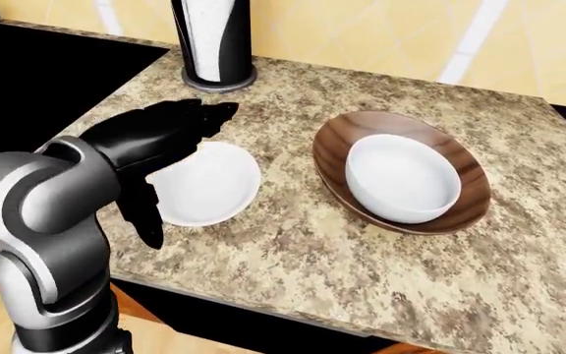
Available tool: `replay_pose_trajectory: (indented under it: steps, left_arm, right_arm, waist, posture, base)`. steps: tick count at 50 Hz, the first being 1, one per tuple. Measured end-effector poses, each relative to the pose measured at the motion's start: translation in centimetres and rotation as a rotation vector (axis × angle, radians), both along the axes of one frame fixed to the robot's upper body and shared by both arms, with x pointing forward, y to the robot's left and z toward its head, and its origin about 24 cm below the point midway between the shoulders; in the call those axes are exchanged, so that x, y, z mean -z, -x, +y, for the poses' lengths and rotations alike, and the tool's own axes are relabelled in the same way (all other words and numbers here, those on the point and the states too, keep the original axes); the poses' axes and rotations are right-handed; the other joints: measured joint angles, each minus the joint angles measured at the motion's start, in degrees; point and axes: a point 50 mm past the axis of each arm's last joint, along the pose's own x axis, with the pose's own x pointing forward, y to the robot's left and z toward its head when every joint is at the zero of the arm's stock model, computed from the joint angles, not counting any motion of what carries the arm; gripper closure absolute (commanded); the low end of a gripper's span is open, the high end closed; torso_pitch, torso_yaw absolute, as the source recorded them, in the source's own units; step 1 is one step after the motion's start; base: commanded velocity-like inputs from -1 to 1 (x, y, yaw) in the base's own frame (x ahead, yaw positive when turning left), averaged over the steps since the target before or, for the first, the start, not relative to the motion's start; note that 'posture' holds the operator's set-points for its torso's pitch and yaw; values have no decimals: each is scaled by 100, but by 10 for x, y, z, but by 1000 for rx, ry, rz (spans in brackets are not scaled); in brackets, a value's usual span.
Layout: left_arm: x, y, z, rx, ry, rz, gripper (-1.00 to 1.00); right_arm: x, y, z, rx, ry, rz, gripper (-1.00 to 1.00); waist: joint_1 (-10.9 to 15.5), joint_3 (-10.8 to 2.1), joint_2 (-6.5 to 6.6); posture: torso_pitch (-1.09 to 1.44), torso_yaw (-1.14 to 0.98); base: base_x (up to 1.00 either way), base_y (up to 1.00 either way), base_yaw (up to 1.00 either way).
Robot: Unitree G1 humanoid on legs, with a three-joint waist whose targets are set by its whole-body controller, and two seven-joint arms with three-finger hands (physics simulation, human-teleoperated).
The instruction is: Stack the bowls from largest to smallest.
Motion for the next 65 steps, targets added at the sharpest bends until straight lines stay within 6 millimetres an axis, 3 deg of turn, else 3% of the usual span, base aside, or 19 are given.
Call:
replay_pose_trajectory:
  steps: [12,25,37,50,61,65]
  left_arm:
    - [17,1,3,-9,-28,30,-100]
    - [39,-3,1,-14,-43,51,-74]
    - [44,0,5,-44,-45,-21,-29]
    - [50,8,2,-31,-60,-65,-6]
    - [47,9,0,-15,-60,-44,55]
    - [43,8,-3,2,-53,-43,60]
  right_arm:
    - [3,-3,0,-2,2,6,-100]
    - [10,-3,-2,2,-9,15,-100]
    - [12,-3,-3,9,-12,16,-100]
    - [12,-2,-5,13,-12,17,-100]
    - [9,-1,-6,15,-9,13,-100]
    - [7,0,-5,13,-4,10,-100]
  waist:
    - [-6,-24,21]
    - [-13,-43,19]
    - [-26,-134,92]
    - [-31,-216,165]
    - [-24,-183,161]
    - [-53,-158,138]
  posture:
    - [0,0]
    - [0,0]
    - [0,0]
    - [0,0]
    - [0,0]
    - [0,0]
  base:
    - [0,0,0]
    - [0,0,0]
    - [0,0,0]
    - [0,0,0]
    - [0,0,0]
    - [0,0,0]
